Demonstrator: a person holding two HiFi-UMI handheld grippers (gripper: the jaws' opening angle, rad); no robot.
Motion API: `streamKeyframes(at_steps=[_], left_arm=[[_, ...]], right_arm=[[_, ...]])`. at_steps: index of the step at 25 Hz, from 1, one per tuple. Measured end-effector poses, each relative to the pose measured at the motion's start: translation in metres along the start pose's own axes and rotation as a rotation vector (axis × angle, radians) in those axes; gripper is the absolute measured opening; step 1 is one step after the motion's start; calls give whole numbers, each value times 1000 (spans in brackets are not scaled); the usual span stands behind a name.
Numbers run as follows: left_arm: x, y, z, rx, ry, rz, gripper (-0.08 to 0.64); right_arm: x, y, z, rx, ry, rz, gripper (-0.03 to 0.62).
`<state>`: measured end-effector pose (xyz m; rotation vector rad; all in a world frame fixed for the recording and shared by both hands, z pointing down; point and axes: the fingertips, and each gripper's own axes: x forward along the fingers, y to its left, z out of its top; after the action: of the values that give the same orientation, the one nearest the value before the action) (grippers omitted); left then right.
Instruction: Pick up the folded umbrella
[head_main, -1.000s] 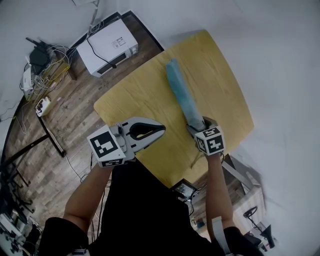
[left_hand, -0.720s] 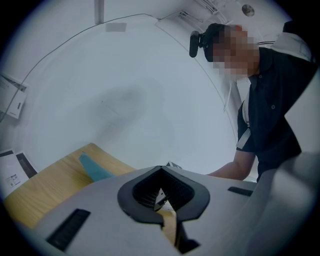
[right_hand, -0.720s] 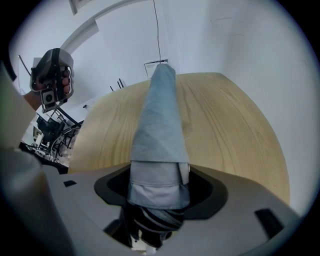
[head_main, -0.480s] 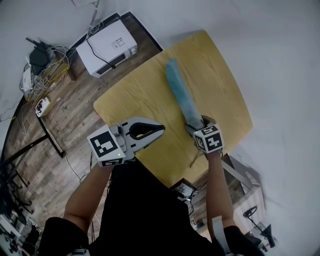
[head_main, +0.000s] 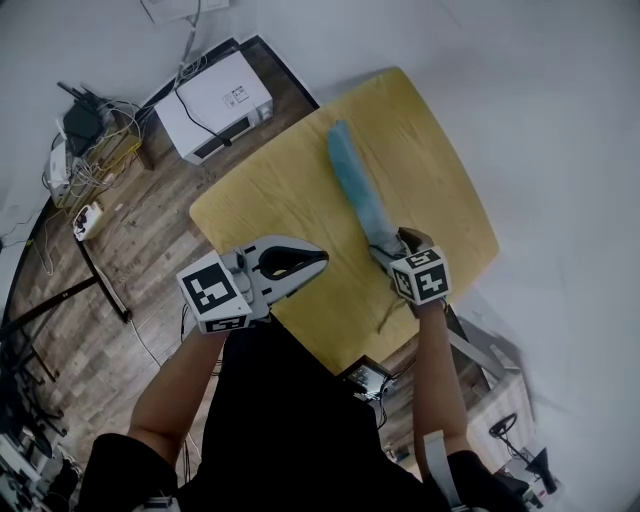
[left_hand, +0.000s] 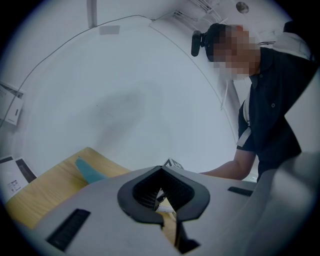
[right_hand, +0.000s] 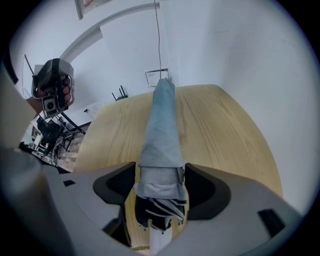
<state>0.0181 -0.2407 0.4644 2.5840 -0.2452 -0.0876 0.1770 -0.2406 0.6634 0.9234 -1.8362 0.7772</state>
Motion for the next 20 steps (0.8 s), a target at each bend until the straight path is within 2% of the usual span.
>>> streamKeyframes(at_steps=[5, 12, 14, 16, 17, 20], left_arm=[[0, -24, 11, 41, 5, -17, 8], [4, -78, 37, 133, -5, -55, 8], [4, -95, 44, 159, -10, -62, 8], [6, -111, 51, 187, -17, -69, 8], [7, -119, 55, 203, -21, -73, 8], [12, -142, 64, 251, -25, -78, 8]], right_arm=[[-37, 8, 22, 3, -109, -20, 296], [-120, 38, 46, 1, -311, -16, 292], [-151, 50, 49, -13, -388, -23, 235], [-186, 62, 52, -3, -490, -25, 126], [-204, 67, 53, 12, -553, -17, 93], [-261, 76, 58, 72, -782, 28, 42]])
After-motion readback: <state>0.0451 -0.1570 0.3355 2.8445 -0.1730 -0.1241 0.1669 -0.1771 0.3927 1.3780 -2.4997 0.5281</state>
